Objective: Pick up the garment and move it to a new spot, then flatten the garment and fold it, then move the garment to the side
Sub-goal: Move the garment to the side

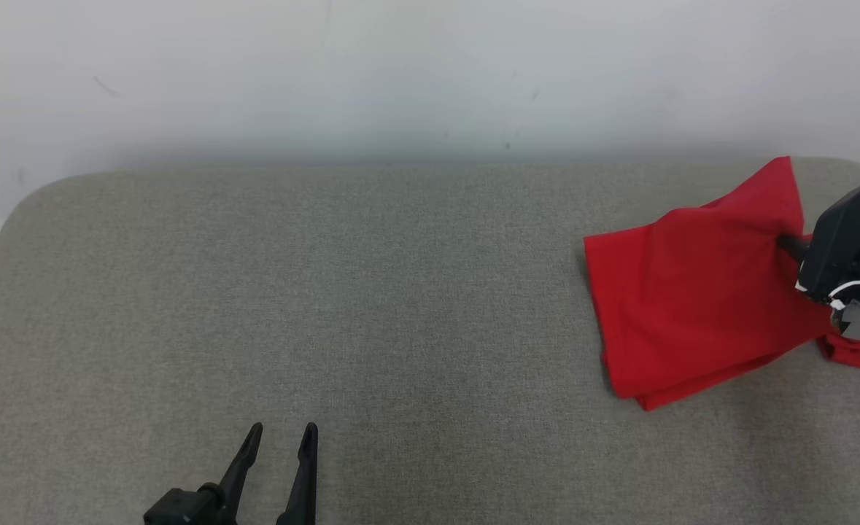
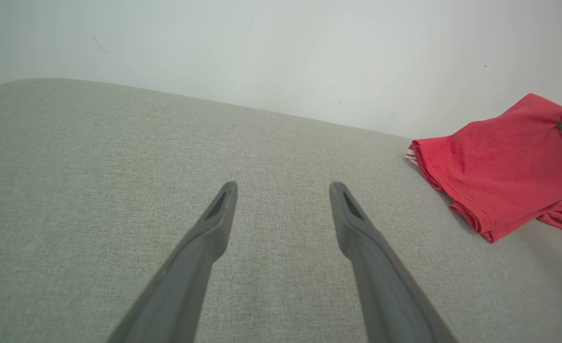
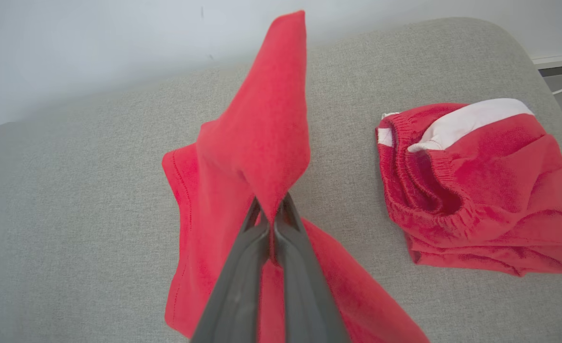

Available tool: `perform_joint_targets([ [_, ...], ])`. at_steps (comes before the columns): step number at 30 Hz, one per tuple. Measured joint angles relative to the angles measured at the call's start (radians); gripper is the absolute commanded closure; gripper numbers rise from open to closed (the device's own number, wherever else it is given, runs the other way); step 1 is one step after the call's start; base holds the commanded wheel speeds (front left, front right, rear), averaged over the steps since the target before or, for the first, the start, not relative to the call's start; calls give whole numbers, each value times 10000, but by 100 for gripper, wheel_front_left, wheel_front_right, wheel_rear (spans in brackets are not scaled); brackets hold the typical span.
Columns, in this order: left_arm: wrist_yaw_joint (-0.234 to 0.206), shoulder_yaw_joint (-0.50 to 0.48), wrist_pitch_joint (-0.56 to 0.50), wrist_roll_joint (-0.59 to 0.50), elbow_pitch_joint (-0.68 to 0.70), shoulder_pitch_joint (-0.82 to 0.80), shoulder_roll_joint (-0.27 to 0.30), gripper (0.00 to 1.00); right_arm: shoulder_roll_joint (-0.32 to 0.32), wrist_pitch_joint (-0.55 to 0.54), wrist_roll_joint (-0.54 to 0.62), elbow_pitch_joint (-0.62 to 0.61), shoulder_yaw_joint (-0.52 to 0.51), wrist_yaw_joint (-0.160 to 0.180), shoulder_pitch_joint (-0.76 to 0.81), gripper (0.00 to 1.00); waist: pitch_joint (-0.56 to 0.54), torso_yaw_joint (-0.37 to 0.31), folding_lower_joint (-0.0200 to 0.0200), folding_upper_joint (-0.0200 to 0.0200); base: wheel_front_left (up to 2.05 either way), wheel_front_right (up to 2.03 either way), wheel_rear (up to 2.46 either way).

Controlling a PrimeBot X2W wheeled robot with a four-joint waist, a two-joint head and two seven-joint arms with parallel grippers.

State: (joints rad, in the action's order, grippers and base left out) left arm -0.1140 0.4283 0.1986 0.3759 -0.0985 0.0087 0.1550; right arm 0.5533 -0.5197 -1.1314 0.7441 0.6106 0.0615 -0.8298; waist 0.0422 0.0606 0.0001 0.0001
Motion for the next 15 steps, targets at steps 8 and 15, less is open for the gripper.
perform_joint_targets([
  [8,0,-40,-48,-73,247,-164,153,0,282,-4,276,142,31,13,-543,100,396,-174,0,0,0,0,0],
  [15,2,-73,-132,-77,430,-197,284,0,805,6,780,357,153,13,-1101,100,741,-366,-1,0,0,0,0],
])
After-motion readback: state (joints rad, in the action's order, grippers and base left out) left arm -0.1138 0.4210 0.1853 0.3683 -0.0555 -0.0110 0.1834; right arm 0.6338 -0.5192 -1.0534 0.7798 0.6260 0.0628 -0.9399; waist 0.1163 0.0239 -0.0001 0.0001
